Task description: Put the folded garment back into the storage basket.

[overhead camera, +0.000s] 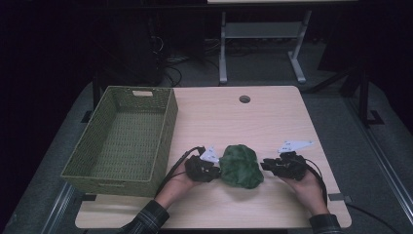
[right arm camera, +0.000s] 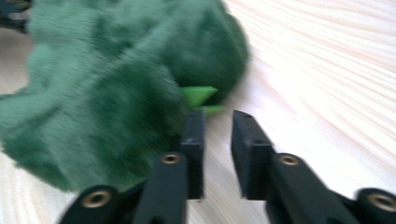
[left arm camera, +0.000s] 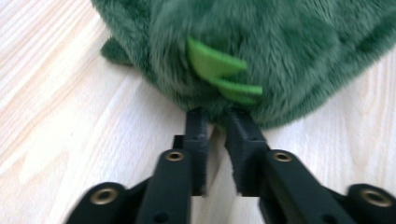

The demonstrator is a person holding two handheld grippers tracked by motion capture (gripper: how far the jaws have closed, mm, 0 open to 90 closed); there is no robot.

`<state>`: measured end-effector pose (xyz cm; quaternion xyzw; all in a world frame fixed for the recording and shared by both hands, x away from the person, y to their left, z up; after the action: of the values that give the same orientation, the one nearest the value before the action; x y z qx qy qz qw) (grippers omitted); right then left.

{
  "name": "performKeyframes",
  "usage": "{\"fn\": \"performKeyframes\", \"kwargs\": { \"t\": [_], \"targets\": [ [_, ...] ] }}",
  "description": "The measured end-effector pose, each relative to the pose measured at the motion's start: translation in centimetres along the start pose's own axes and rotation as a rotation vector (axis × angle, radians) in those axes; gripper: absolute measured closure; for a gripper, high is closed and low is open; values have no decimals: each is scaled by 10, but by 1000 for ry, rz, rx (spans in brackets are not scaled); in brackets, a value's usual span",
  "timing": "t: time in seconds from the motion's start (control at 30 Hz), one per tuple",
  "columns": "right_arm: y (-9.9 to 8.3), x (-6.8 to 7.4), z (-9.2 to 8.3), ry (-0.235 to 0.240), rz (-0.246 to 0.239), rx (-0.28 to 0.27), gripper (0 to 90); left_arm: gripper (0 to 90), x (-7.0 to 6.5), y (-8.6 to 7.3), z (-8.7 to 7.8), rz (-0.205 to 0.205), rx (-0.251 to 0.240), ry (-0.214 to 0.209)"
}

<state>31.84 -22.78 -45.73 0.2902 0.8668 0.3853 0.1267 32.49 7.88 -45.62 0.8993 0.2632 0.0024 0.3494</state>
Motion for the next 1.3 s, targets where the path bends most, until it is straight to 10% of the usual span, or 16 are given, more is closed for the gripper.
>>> {"fn": "performKeyframes", "kwargs": {
  "t": [0.37, 0.67, 1.3],
  "targets": [
    [-37, -10, -19, -149, 77, 36, 264, 331, -4, 2, -12, 13, -42, 8],
    [-49, -14, -8, -235, 48, 93, 24, 159, -6, 15, -18, 68, -84, -14],
    [-51, -15, -6, -230, 52, 69, 24, 133, -2, 38, 15, 134, -57, -75]
  ]
}}
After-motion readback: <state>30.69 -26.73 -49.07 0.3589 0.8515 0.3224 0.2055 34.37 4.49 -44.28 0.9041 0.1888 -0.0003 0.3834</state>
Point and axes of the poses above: each handheld gripper's, and its own axes: z roughly forward along the jaws, y roughly out of its top, x roughly to its left, the point moved 1 cm from there along z, roughly forward along the jaws, and after that the axes turned 12 degrees about -z, right-handed, at the moved point
